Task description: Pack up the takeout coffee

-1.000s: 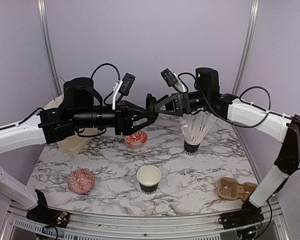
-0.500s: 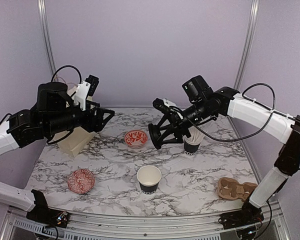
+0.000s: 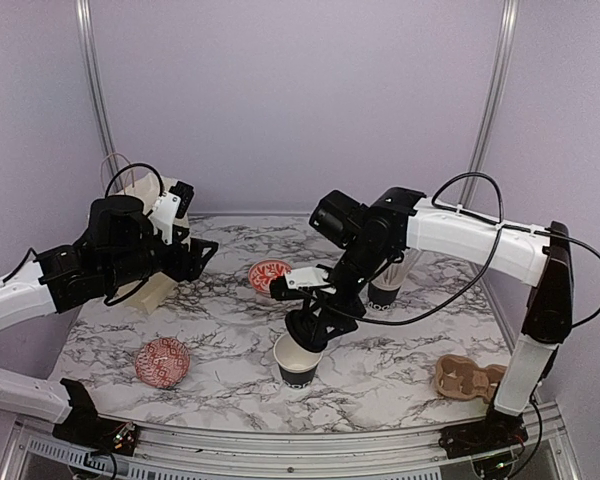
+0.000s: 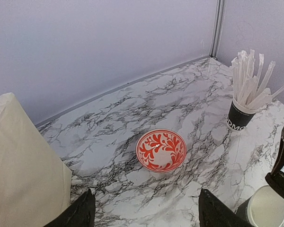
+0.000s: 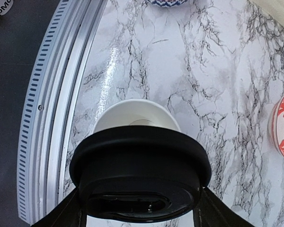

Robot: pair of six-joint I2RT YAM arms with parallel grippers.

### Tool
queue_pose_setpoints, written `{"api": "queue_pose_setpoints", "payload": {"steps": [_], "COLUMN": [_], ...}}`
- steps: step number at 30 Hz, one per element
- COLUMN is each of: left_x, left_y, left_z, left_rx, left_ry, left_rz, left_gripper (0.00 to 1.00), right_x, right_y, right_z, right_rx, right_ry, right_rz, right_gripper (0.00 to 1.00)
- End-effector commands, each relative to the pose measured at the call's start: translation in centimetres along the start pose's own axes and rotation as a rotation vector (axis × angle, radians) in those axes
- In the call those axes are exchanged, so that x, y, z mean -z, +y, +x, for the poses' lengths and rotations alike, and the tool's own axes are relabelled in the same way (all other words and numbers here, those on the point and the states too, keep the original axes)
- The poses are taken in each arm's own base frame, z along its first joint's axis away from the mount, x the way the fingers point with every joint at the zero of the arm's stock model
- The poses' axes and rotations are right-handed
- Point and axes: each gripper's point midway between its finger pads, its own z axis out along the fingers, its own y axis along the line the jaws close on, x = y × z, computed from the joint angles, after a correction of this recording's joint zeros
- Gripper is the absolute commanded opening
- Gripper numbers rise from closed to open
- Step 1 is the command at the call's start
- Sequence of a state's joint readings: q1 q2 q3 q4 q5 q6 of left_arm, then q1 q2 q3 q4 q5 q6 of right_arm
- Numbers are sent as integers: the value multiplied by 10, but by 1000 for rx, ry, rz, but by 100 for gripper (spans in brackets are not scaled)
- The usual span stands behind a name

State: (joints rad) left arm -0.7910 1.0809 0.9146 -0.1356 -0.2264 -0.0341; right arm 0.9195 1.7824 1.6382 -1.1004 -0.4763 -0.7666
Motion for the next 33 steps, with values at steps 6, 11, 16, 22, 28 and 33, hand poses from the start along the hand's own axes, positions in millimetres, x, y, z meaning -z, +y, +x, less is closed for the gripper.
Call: {"api": "queue_pose_setpoints", "payload": {"steps": [6,11,16,22,28,33], "left_x": [8,7,6,5,4,3], "left_y": [0,2,0,0,-1,-2], "left_z": [-12,-11,-9,-9,-7,-6], "left_rx": [-4,-1,0,5,8,7], "left_ry": [-73,-69,-60,-58,-53,-48], "left_rz": [46,51,63,72,77,83], "left_gripper": [75,75,75,75,75,75], "right_x": [-7,-16,-18,-22,-27,-24], "right_y": [5,5,7,8,6,3], "right_z": [-8,-4,-4,-5,-5,-7], "right_rx": [58,62,67,67,56,57], "right_ry": [104,157,173,175,187,187], "right_rz": [8,19,26,23,21,34], "right_gripper": [67,66,66,66,65,65]}}
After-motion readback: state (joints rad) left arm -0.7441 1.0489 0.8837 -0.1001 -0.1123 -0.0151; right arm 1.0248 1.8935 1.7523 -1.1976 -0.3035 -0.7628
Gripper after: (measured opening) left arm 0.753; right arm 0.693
